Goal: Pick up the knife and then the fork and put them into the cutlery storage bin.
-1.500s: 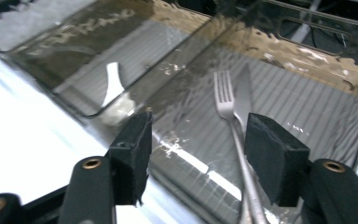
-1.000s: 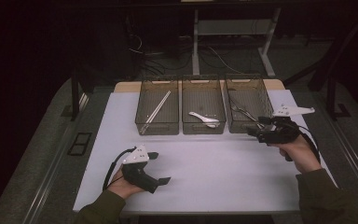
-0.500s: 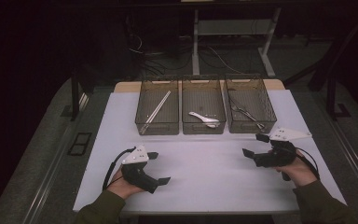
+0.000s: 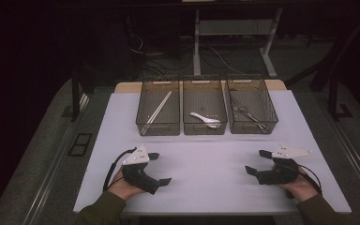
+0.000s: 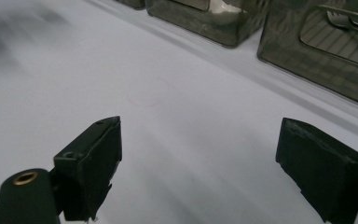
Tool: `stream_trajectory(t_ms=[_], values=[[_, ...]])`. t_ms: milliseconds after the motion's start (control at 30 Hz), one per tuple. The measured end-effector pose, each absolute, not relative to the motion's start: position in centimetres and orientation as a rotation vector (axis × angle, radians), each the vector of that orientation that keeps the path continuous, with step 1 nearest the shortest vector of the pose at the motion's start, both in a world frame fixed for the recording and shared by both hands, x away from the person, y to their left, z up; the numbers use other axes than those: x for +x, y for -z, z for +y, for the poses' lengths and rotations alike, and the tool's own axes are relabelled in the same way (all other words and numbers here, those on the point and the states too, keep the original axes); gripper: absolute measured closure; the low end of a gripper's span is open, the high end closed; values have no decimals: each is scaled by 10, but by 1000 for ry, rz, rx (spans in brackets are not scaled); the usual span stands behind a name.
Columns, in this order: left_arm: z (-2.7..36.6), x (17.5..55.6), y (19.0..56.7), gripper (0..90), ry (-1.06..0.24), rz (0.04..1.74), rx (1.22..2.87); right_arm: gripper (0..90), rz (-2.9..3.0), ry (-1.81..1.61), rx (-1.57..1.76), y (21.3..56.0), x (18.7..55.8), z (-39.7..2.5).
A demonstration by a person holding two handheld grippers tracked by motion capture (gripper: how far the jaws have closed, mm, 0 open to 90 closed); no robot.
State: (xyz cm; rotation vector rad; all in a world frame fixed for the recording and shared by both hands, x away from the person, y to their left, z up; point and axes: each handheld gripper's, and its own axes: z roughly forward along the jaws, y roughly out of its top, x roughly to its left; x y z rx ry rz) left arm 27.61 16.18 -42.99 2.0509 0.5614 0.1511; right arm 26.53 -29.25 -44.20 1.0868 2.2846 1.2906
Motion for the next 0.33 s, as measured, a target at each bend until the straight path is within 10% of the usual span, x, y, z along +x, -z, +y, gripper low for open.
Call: stream_trajectory(t_ms=[333], values=[[162, 277, 430, 0, -155, 560, 2052, 141, 2276, -1298, 1096, 444, 258, -299]])
